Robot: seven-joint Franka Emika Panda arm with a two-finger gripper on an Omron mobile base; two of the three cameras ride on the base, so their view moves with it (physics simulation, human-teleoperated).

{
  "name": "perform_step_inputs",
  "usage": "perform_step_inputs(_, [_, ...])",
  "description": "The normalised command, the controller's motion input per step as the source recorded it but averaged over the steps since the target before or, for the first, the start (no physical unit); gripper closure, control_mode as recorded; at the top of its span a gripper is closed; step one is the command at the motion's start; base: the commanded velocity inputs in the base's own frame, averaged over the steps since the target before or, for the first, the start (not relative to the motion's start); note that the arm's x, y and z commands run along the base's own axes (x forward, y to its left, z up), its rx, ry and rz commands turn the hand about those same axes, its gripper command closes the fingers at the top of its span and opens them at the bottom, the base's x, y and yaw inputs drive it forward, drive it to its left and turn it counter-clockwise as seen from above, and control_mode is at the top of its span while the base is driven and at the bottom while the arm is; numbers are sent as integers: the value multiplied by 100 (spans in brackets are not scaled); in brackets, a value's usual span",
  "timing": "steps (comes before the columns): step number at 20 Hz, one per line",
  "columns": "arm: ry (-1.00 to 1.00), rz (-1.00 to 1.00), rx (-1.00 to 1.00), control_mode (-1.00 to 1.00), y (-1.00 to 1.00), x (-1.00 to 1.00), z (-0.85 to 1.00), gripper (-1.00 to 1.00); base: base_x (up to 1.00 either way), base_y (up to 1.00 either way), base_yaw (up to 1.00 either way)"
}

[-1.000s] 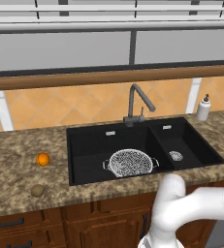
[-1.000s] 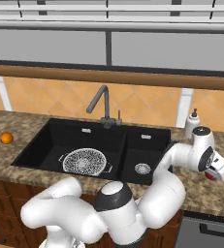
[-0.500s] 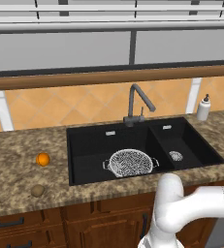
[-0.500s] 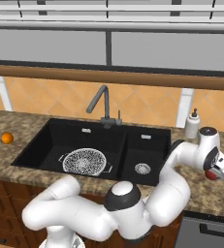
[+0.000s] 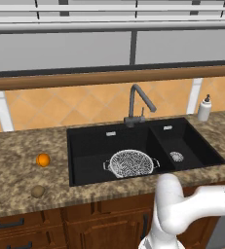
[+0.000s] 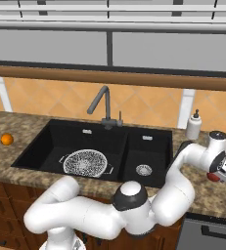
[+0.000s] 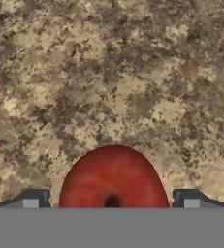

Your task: Put the colander in the sink, put the kiwi, orange, apple in the colander, and turn on the sink faucet and pour water over the colander.

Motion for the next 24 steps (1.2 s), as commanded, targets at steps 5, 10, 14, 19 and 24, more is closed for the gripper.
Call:
perform_step_inputs(5, [0, 0, 0, -100, -2, 9, -25, -100, 0, 0, 0])
perform_step_inputs(10, [1, 0, 1, -100, 8, -1, -37, 100, 0, 0, 0])
perform_step_inputs(14, [1, 1, 12, -100, 32, -31, -12, 100, 0, 0, 0])
perform_step_inputs(19, [1, 14, 6, -100, 61, -11, 23, 100, 0, 0, 0])
perform_step_inputs(24, [-1, 35, -14, -100, 90, -28, 40, 100, 0, 0, 0])
